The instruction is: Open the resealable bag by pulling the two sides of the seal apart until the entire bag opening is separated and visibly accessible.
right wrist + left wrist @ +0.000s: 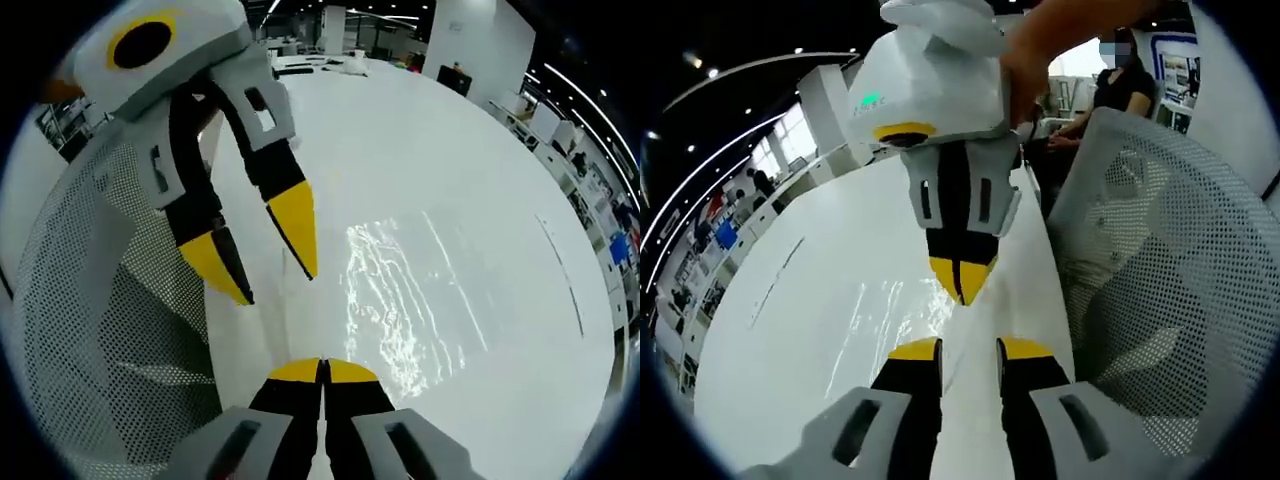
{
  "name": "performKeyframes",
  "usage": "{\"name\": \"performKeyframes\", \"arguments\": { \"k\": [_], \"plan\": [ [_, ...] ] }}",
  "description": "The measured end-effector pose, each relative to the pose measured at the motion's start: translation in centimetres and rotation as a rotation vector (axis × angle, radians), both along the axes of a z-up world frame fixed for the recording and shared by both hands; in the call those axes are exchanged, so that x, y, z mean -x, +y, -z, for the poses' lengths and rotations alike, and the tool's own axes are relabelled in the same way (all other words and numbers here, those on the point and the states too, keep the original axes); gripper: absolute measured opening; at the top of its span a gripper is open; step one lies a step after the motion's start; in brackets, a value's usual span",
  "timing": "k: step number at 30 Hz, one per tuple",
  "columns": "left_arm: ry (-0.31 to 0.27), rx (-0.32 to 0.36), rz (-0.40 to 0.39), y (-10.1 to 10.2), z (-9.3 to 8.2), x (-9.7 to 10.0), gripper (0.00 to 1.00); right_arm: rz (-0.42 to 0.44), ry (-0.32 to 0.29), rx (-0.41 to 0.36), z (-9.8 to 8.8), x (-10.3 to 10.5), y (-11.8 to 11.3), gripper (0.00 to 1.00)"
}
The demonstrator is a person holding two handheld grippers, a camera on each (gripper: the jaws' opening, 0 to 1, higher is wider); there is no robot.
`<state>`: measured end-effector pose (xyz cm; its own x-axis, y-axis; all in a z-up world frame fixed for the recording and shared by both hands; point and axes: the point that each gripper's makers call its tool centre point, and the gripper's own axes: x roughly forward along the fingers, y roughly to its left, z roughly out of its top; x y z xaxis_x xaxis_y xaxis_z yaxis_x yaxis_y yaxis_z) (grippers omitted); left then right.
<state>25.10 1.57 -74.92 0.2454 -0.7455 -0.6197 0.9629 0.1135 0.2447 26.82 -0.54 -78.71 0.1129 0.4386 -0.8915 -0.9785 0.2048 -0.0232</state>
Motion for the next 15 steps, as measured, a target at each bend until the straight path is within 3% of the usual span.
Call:
{"name": "performKeyframes", "arguments": {
  "k": [3, 12, 15],
  "plan": [
    [0.001, 0.003, 0.025, -0.7, -0.2, 0.6, 0.12, 0.002, 0.001, -0.008, -0.2, 0.0, 0.2, 0.00],
    [-0.053, -0.160, 0.079, -0.5, 2.4, 0.5, 0.12, -0.034, -0.037, -0.037, -1.2, 0.1, 0.9, 0.00],
    [-0.051, -0.165, 0.081, -0.7, 2.6, 0.7, 0.11, -0.059, -0.078, -0.046, -1.6, -0.3, 1.0, 0.00]
  ]
}}
